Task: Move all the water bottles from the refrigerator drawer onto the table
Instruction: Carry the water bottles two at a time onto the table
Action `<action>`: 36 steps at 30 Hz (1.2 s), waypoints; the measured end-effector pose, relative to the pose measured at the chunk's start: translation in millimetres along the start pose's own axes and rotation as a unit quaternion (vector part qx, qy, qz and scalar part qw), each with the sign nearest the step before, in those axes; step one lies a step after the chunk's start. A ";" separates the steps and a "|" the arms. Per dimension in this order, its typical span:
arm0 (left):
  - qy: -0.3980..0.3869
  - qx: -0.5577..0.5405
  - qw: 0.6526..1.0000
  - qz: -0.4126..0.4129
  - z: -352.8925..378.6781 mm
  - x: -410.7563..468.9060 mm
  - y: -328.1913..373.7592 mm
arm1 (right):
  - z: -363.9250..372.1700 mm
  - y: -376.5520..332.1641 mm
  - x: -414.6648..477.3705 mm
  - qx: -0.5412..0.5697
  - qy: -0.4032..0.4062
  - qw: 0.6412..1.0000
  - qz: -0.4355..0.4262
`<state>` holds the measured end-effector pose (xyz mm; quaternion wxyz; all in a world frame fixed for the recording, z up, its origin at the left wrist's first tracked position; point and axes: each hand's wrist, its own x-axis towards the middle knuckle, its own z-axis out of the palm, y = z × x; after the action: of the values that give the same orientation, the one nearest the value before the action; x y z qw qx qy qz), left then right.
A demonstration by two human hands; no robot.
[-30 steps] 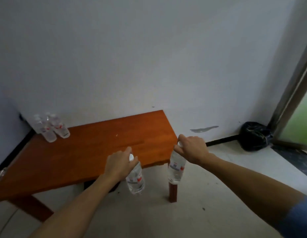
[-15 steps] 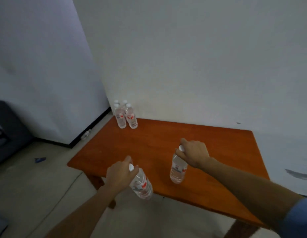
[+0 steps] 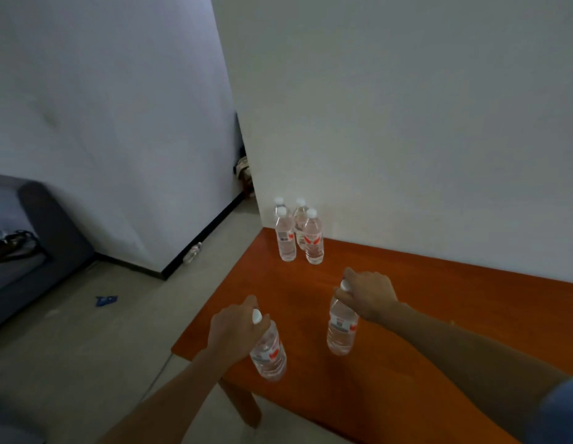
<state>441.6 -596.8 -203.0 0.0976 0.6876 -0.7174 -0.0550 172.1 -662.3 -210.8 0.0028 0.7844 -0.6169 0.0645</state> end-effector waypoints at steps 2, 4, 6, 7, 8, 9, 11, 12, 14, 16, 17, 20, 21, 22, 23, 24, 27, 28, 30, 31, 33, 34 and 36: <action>0.007 0.004 1.000 0.007 -9.5 37.4 -24.4 | 4.0 -19.3 32.1 0.018 0.007 1.000 0.020; 0.012 0.001 1.000 0.010 -14.9 73.8 -42.4 | 4.4 -32.4 59.9 0.035 0.018 0.999 0.036; 0.014 -0.005 1.000 0.009 -15.5 105.2 -54.2 | 6.4 -39.6 87.6 0.042 0.022 0.998 0.044; 0.018 -0.007 1.000 0.009 -14.2 119.9 -59.1 | 7.4 -42.3 102.5 0.039 0.023 0.998 0.043; 0.019 -0.010 1.000 0.009 -12.5 134.7 -63.7 | 7.9 -45.1 117.5 0.035 0.025 0.998 0.039; 0.021 -0.014 1.000 0.008 -11.1 149.0 -67.5 | 9.2 -47.1 133.0 0.028 0.024 0.999 0.035; 0.013 -0.031 0.999 0.001 -5.9 177.8 -74.2 | 13.9 -49.2 163.4 0.021 0.020 0.999 0.029; 0.008 -0.040 0.999 0.000 -2.2 191.9 -76.7 | 17.4 -49.4 178.1 0.025 0.018 0.999 0.030; -0.002 -0.051 0.999 0.004 5.6 218.8 -81.7 | 27.7 -48.0 205.8 0.033 0.014 0.999 0.030; -0.016 -0.056 0.998 0.012 12.8 244.9 -85.2 | 39.0 -46.2 230.3 0.039 0.006 0.999 0.033; -0.023 -0.057 0.998 0.020 16.0 257.9 -86.3 | 44.1 -45.2 240.9 0.044 0.003 0.998 0.035; -0.035 -0.067 0.997 0.030 25.9 293.2 -88.8 | 56.6 -43.1 267.1 0.051 -0.001 0.998 0.042; -0.035 -0.071 0.996 0.035 28.3 302.5 -88.7 | 60.8 -42.6 273.9 0.050 -0.004 0.998 0.048; -0.037 -0.076 0.996 0.041 31.3 311.1 -88.3 | 64.5 -42.8 279.7 0.052 -0.004 0.997 0.055; -0.038 -0.080 0.995 0.048 33.4 319.2 -87.8 | 69.2 -43.4 285.1 0.055 -0.007 0.996 0.064; -0.040 -0.084 0.994 0.053 34.4 326.7 -86.8 | 72.9 -44.7 289.7 0.059 -0.007 0.996 0.071; -0.047 -0.088 0.992 0.078 38.4 350.9 -88.5 | 83.9 -49.3 299.3 0.066 -0.014 0.993 0.097; -0.053 -0.087 0.991 0.088 40.0 358.5 -90.2 | 87.2 -51.2 300.9 0.067 -0.015 0.992 0.108; -0.069 -0.091 0.987 0.117 43.6 369.8 -92.9 | 93.6 -55.1 301.7 0.072 -0.015 0.989 0.131; -0.076 -0.096 0.983 0.134 45.6 375.0 -94.1 | 95.6 -57.8 301.9 0.076 -0.016 0.986 0.146; -0.090 -0.103 0.977 0.166 49.2 383.7 -96.8 | 98.0 -63.5 303.0 0.084 -0.017 0.981 0.174; -0.095 -0.109 0.973 0.178 51.2 387.8 -98.4 | 98.5 -65.8 303.6 0.089 -0.017 0.978 0.188; -0.106 -0.119 0.968 0.196 54.2 396.2 -101.3 | 98.6 -69.5 304.8 0.097 -0.020 0.972 0.214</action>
<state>514.8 -999.9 -251.8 0.1111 0.5072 -0.8328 -0.1919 319.3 -948.9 -271.5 -0.0995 0.6316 -0.7614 0.1070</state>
